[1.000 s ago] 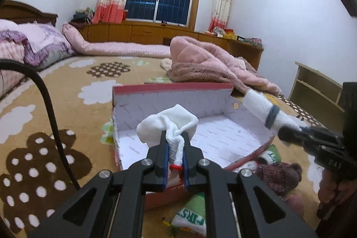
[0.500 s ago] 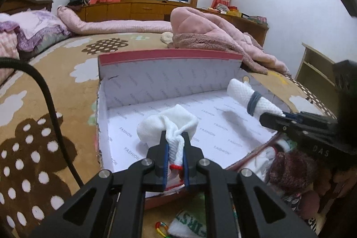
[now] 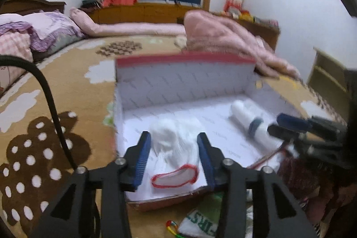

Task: Organize soft objects
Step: 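Carry both socks into the red shoebox and open both grippers to release them, then move both open grippers back over the pile of soft items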

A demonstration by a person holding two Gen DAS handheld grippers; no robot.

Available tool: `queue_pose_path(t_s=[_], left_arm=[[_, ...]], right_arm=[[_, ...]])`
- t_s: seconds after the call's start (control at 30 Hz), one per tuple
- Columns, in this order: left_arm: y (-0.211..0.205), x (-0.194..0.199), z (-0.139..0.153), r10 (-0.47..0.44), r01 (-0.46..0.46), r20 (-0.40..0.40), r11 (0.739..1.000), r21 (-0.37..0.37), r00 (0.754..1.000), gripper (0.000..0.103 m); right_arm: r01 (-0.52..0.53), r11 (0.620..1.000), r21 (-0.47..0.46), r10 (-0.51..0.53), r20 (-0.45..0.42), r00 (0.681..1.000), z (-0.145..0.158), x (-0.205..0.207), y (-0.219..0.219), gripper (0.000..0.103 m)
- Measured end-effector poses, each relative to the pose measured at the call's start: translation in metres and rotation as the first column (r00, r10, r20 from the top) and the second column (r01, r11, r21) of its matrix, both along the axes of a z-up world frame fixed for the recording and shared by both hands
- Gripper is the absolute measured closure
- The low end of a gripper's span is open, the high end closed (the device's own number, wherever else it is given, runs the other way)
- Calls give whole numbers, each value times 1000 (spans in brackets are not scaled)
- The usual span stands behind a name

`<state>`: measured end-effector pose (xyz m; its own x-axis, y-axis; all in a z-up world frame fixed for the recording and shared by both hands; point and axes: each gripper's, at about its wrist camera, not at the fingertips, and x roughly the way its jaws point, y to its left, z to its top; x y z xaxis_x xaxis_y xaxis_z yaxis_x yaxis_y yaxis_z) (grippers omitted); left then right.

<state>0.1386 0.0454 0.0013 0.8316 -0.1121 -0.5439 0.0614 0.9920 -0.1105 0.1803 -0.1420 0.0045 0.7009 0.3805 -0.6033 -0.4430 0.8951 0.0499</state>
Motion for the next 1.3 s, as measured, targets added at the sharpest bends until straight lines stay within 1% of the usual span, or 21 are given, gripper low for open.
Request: queue_pose_path(t_s=[0.07,0.1,0.17,0.2,0.3,0.43,0.5,0.63,0.77,0.87,1.0,1.13,1.3], left_arm=[[5,-5,5,8,-7,35,1000,-19,999,50],[7,-8,8,3,-1,55,999,-34,999,48],[8,-11,11,-9,12,70,999,-48,997,48],[9,-12,13,-17,21,79,998,-59,997,48],[10,-15,17,-34,42,93,996,-81,995,46],[8,-17,21,-59,68,97,993,-101,994,38],[8,-18,23,-64,74,98,992,-106,993,36],[7,-25,28,-69,81,118,992,-101,991,29],[6,-30,32,-68,78,101,993,-93,993,28],[6,-38,39,-56,64,105,995,-70,993,28],[11,-51,48,-50,58,104,995,-80,993,28],[16,-63,52,-42,50,82,994,-102,996,28],[14,-78,54,-44,51,70,993,-104,997,28]], right_arm=[[9,1000,-2,-9,3,1000,1,0,0,36],[0,1000,8,0,1,1000,2,0,0,33],[-5,1000,26,5,-3,1000,5,-2,-1,27],[-6,1000,29,6,-3,1000,6,-3,-1,25],[-6,1000,21,5,19,1000,11,-9,0,25],[-4,1000,17,3,42,999,17,-15,-1,25],[0,1000,27,-1,43,999,19,-16,-4,25],[18,998,66,-21,36,999,25,-17,-13,25],[25,995,101,-25,4,1000,25,-18,-22,25],[32,995,99,-33,1,999,27,-23,-25,25],[64,993,102,-63,-8,998,29,-33,-29,25],[75,991,114,-76,5,997,30,-47,-30,25],[75,990,120,-80,31,996,34,-64,-29,25]])
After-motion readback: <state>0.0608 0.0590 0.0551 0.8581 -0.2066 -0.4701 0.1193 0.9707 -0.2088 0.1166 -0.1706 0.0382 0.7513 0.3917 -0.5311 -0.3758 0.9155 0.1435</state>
